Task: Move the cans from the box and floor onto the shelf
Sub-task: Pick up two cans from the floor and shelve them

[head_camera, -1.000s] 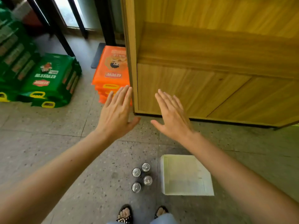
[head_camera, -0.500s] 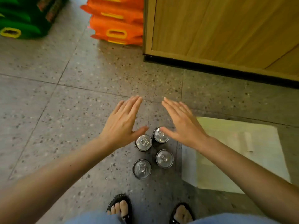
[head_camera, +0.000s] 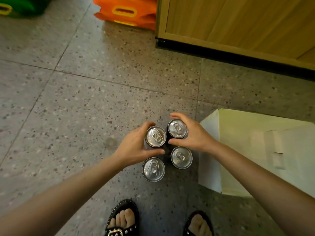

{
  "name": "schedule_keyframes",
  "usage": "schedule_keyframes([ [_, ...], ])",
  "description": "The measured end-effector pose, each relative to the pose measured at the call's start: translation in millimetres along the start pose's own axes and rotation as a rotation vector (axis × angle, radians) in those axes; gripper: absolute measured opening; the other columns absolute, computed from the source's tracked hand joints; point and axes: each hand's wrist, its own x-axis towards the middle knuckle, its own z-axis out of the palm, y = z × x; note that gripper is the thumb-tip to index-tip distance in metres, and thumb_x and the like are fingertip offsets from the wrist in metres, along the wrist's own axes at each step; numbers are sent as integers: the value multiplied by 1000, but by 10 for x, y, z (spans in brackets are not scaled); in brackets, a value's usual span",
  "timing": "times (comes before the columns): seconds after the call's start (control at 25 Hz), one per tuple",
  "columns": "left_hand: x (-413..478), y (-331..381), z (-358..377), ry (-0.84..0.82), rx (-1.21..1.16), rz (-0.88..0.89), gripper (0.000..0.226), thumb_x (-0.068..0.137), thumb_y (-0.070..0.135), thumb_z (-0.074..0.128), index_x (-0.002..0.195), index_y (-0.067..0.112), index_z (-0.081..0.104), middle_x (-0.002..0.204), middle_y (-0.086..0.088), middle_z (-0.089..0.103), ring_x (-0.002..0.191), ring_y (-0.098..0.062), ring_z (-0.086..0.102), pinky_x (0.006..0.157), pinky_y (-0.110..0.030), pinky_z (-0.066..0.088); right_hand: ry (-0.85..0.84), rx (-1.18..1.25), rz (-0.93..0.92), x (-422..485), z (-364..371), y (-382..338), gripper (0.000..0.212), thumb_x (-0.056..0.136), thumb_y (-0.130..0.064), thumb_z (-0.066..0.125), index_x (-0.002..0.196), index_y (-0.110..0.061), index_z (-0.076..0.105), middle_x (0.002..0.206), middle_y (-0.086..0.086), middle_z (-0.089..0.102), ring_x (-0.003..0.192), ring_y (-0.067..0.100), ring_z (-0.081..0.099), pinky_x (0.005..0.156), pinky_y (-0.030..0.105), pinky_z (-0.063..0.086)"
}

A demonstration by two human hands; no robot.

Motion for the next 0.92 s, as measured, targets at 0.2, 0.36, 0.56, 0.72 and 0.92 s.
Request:
schedule_keyframes([
  [0.2,141,56,43,109,-248,-94,66,48,58,74,93,16,51,84,10,65,78,-7,62,68,-25,46,114,128,42,68,-25,-1,61,54,-22,86,103,-19,50,97,-5,63,93,13,61,85,31,47],
  [0.36,349,389,-414,160,-366,-86,56,52,40,82,97,17,57,92,4,68,86,-8,64,74,-25,51,228,246,85,97,-502,-289,53,57,-21,84,99,-13,53,89,-6,63,87,16,62,78,30,49],
  [0.56,500,1636,-1720,197,-518,-33,52,60,20,83,107,21,59,99,12,68,91,5,64,77,-8,49,291,288,23,-19,-1899,-1444,47,59,-19,83,95,-16,54,84,-15,59,72,-9,59,62,8,46],
  [0.72,486,2995,-2996,209,-519,66,51,58,20,85,105,20,64,95,11,71,88,2,66,75,-11,50,286,308,-33,-359,-3216,-2719,44,62,-15,81,97,-15,54,85,-14,59,70,-14,58,63,4,46],
  [0.92,362,4712,-4546,215,-507,196,42,59,14,85,95,24,66,82,21,73,82,5,66,72,-11,49,348,314,-69,-981,-4721,-4283,50,60,-15,82,102,-16,53,91,-11,62,80,-5,61,68,11,48],
])
